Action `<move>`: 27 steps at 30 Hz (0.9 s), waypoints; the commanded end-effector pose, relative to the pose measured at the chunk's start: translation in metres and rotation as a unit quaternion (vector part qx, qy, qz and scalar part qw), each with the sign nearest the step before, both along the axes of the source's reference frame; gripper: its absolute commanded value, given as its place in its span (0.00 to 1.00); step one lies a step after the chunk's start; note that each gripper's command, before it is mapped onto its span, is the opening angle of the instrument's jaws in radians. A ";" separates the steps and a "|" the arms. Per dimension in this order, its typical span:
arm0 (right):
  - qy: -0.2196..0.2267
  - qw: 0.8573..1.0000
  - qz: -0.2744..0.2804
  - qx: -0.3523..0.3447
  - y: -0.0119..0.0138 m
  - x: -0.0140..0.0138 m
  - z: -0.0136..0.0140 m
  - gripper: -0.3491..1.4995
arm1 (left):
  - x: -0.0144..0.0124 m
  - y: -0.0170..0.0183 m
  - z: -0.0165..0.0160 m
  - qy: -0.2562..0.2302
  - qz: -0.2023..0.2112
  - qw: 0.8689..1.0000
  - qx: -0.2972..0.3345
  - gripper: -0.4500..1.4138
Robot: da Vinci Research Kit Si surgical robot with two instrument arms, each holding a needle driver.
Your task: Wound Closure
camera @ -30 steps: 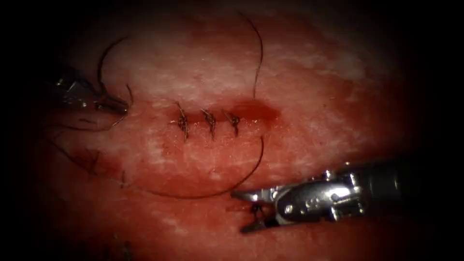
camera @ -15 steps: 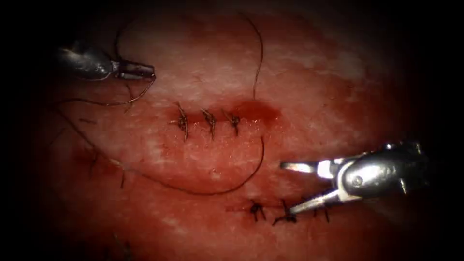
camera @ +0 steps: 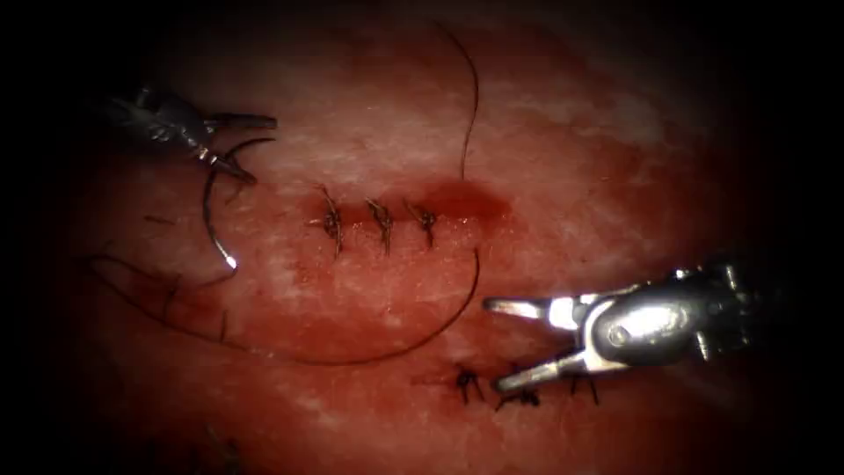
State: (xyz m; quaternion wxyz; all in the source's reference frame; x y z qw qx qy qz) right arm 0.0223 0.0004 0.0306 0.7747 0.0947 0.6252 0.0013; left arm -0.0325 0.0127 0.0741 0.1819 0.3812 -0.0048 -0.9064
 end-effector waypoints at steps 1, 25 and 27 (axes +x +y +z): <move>0.000 1.000 -0.001 0.000 -0.0009 0.0006 0.0005 0.55 | -0.0009 -0.0010 0.0008 0.001 0.026 1.000 -0.001 0.17; -0.014 1.000 -0.004 0.003 -0.0019 0.0018 0.0020 0.55 | -0.0004 -0.0117 0.0031 0.334 -0.309 0.820 0.348 0.48; -0.015 1.000 -0.005 0.003 -0.0020 0.0019 0.0021 0.55 | 0.0001 -0.0123 0.0033 0.347 -0.316 0.810 0.352 0.44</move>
